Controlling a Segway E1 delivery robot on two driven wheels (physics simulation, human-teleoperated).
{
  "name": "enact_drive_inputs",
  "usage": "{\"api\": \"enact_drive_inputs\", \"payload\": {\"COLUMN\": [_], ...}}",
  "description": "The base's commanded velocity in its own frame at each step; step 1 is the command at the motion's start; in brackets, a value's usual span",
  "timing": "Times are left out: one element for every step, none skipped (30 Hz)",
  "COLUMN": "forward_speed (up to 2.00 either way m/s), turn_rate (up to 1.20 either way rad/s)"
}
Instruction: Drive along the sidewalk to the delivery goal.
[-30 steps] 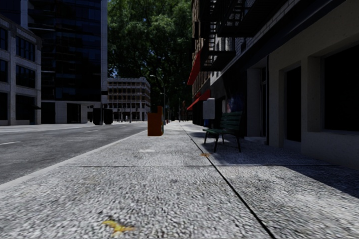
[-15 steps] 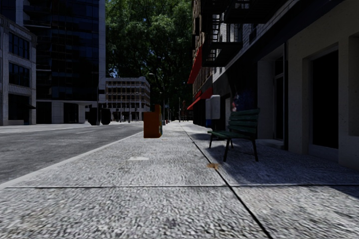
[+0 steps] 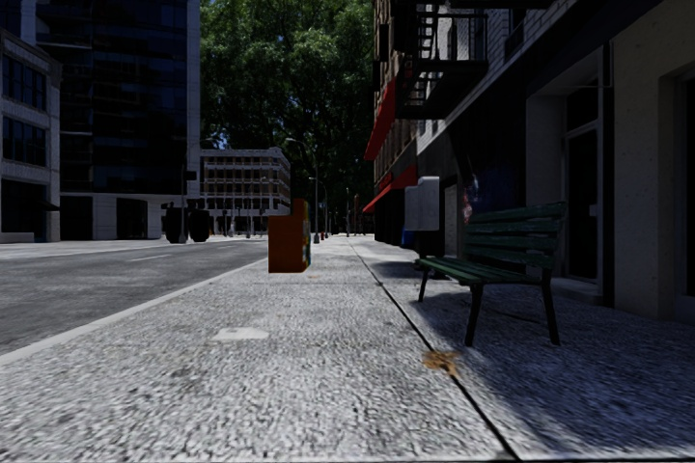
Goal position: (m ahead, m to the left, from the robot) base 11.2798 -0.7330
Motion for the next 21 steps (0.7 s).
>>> {"api": "enact_drive_inputs", "payload": {"forward_speed": [2.0, 2.0, 2.0, 2.0, 2.0, 2.0, 2.0, 2.0, 2.0, 2.0, 2.0, 2.0, 2.0, 2.0, 2.0, 2.0, 2.0, 2.0, 2.0, 2.0, 2.0], "turn_rate": [0.0, 0.0, 0.0, 0.0, 0.0, 0.0, 0.0, 0.0, 0.0, 0.0, 0.0, 0.0, 0.0, 0.0, 0.0, 0.0, 0.0, 0.0, 0.0, 0.0, 0.0]}}
